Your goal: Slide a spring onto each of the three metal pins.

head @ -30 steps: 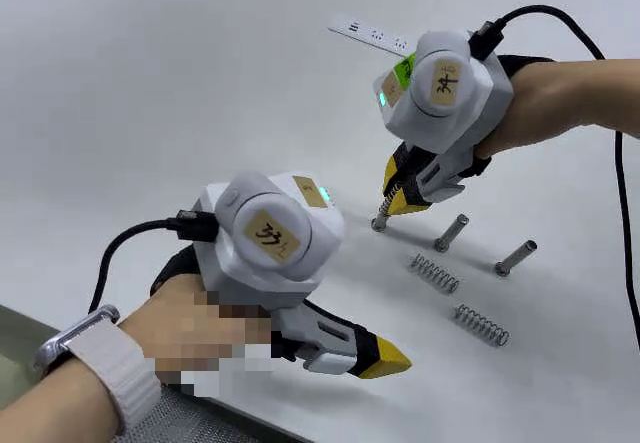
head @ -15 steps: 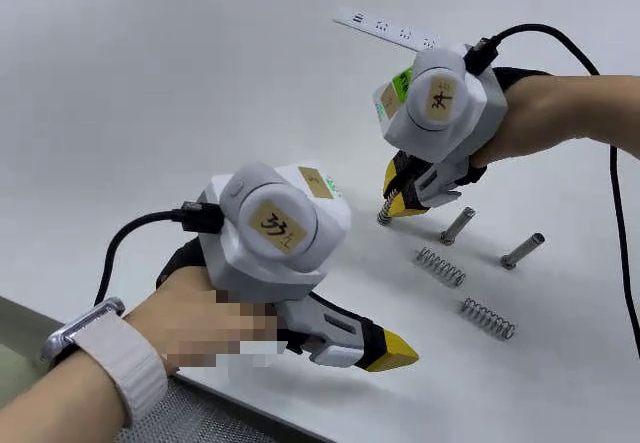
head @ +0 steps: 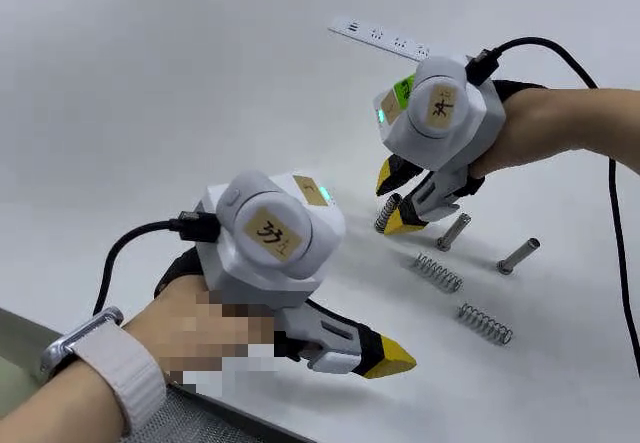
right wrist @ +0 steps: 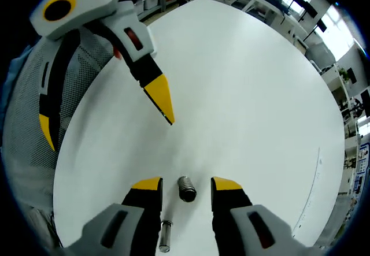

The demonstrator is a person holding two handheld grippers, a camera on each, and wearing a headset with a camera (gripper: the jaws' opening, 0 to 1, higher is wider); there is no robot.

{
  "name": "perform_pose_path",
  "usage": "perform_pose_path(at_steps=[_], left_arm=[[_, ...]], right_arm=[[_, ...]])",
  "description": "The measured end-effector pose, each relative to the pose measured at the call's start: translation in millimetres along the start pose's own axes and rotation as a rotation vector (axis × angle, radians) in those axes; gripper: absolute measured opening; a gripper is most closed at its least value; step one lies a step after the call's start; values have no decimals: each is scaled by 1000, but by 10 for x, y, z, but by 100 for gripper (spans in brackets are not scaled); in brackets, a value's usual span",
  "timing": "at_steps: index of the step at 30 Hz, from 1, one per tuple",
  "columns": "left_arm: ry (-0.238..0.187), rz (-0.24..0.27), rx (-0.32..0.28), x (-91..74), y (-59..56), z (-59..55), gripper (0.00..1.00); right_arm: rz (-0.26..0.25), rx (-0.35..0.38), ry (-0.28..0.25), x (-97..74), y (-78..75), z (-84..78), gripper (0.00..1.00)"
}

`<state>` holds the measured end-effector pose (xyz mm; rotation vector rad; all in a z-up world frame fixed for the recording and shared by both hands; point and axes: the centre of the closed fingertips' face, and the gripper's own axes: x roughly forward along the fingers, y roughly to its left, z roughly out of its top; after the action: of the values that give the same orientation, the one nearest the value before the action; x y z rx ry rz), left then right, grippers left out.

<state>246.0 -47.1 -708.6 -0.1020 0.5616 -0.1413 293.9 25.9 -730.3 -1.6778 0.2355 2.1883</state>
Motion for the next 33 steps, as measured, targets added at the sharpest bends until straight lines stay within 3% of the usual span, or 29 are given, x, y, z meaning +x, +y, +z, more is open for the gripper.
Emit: perform_pose_path(at_steps=[2,7,10,11,12,17,23,30,33], left_arm=[[0,-1,0,2,-4,-1,100],[-14,1,1,-4,3,33,100],[-20,2,-3,-13,9,44,100],[-27,3,-2,-17,13,55,100],[-30,2,-1,-22,15,61,100],[-60,-6,-30,-56,36,107,100],[-59,22,-31,-116,140,94,100],[-51,24,0,-129,159,130,100],[-43,29,3,-134,216,118,100]], right_arm=[[-3,12,-18,-20,6,6,45],[-66,19,-75,-63,5,16,79],[-87,44,-97,-101,6,1,92],[-89,70,-138,-116,24,32,96],[-93,85,-146,-133,39,21,99],[-107,130,-173,-217,145,-49,99],[-159,203,-234,-334,187,-113,99],[-220,295,-295,-485,235,-206,99],[-255,331,-329,-564,250,-264,99]])
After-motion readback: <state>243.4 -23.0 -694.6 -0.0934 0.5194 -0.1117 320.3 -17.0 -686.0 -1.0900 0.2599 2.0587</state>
